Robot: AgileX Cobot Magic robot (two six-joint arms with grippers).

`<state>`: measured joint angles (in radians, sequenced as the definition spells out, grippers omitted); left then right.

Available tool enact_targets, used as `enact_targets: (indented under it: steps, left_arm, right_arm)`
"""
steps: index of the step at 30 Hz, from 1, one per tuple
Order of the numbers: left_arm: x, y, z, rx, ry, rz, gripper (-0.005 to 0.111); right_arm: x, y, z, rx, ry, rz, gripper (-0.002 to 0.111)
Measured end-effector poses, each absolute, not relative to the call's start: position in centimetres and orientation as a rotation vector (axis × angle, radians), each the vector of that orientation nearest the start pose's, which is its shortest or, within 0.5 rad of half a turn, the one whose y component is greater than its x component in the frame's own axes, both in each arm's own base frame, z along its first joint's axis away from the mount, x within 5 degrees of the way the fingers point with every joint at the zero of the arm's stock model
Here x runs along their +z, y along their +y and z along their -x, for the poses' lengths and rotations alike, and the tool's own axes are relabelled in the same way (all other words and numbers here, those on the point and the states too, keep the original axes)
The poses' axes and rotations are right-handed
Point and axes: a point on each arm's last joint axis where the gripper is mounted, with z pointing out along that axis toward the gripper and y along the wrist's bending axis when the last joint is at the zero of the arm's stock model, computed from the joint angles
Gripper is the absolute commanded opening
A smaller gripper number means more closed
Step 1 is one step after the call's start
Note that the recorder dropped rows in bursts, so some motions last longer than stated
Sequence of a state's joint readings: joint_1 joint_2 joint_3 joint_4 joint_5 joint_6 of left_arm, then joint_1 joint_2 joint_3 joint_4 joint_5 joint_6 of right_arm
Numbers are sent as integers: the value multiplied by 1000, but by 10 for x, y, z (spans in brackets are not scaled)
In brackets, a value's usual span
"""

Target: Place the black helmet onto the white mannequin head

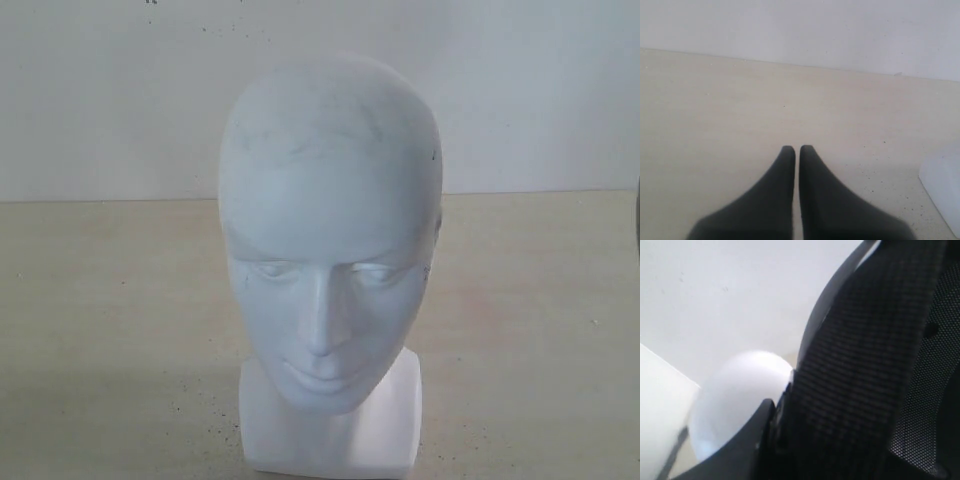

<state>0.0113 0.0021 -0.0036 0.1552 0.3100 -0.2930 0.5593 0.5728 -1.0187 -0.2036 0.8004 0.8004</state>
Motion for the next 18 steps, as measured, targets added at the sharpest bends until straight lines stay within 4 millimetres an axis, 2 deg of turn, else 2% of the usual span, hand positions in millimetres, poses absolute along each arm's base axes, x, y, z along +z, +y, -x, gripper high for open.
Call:
enact_targets:
  steps: [8, 13, 18]
  left_arm:
    - [187, 5, -54, -54, 1780, 173, 4]
    - [187, 5, -54, -54, 1780, 173, 4]
    - [187, 5, -54, -54, 1780, 173, 4]
  right_arm:
    - [491, 19, -56, 971, 1521, -298, 0]
    - [519, 19, -46, 1159, 1354, -302, 0]
    - [543, 26, -45, 1398, 1200, -310, 0]
